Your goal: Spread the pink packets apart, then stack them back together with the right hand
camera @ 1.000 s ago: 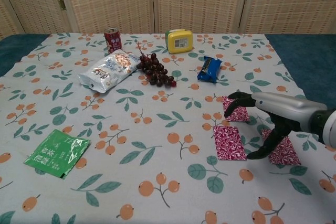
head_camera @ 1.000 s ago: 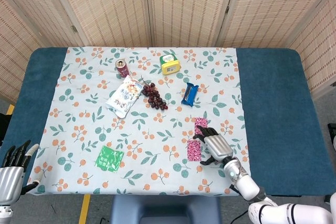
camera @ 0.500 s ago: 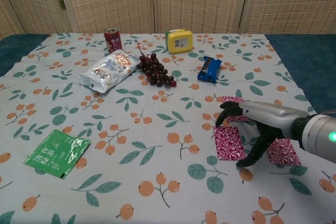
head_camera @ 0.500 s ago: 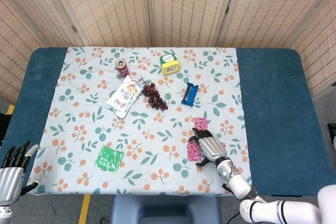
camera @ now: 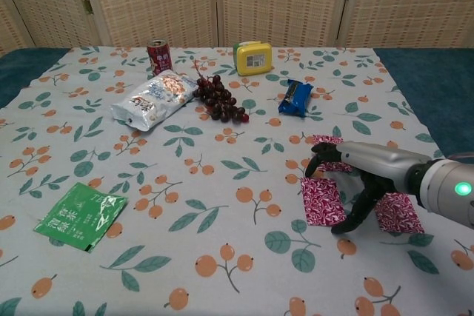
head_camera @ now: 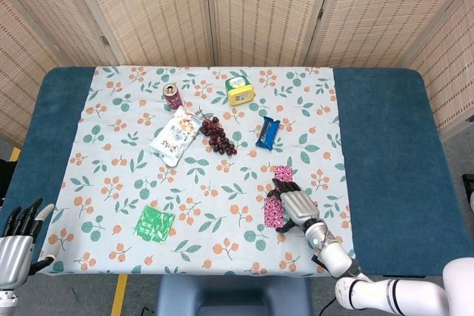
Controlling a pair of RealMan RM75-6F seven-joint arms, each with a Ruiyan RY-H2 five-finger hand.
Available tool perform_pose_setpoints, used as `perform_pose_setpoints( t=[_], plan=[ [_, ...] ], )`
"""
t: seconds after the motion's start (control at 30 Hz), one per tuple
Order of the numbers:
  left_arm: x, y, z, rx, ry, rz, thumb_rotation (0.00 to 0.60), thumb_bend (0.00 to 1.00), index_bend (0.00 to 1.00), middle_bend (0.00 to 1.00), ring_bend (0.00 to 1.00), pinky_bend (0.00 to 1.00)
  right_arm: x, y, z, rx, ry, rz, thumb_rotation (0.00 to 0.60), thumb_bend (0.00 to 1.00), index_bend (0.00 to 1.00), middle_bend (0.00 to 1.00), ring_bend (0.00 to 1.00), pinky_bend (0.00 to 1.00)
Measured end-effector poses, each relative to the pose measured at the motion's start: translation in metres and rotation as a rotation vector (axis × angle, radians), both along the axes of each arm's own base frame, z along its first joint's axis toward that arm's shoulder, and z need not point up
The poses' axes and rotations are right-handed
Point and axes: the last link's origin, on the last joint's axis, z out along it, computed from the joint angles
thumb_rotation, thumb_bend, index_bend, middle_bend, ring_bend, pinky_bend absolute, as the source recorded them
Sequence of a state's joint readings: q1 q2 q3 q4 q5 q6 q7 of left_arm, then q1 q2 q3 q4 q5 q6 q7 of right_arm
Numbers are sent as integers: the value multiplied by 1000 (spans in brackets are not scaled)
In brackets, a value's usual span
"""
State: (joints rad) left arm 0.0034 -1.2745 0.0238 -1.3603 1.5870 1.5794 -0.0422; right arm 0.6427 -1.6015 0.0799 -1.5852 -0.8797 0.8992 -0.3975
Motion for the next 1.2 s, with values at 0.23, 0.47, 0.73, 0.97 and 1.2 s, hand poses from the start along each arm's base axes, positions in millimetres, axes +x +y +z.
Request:
perform_pose_setpoints(
  t=[0.23, 0.47, 0.73, 0.97, 1.2],
  plan=[
    [-1, 0, 1, 3, 0, 0, 600, 408, 149, 51, 123, 0, -1, -1, 0, 0, 4, -3, 600, 88, 268, 21, 0, 0],
    [-1, -1, 1, 3, 1, -1, 600, 409, 150, 51, 123, 0, 0, 1, 2, -3, -6, -1, 600, 88, 323, 28, 0, 0],
    [0, 0, 1, 1, 3, -2, 600, 408, 150, 51, 123, 0, 0, 2, 4, -5, -21, 0, 600, 89, 330, 32, 0, 0],
    [-1, 0, 0, 0, 3, 1, 600, 409, 150, 51, 124, 0, 6, 4, 20, -35, -56, 24, 600, 89, 330, 32, 0, 0],
    [1, 1, -1, -4, 3, -9, 600, 408, 150, 51, 124, 0, -15, 10, 50, -88, -44, 3, 600, 89, 330, 32, 0, 0]
  ],
)
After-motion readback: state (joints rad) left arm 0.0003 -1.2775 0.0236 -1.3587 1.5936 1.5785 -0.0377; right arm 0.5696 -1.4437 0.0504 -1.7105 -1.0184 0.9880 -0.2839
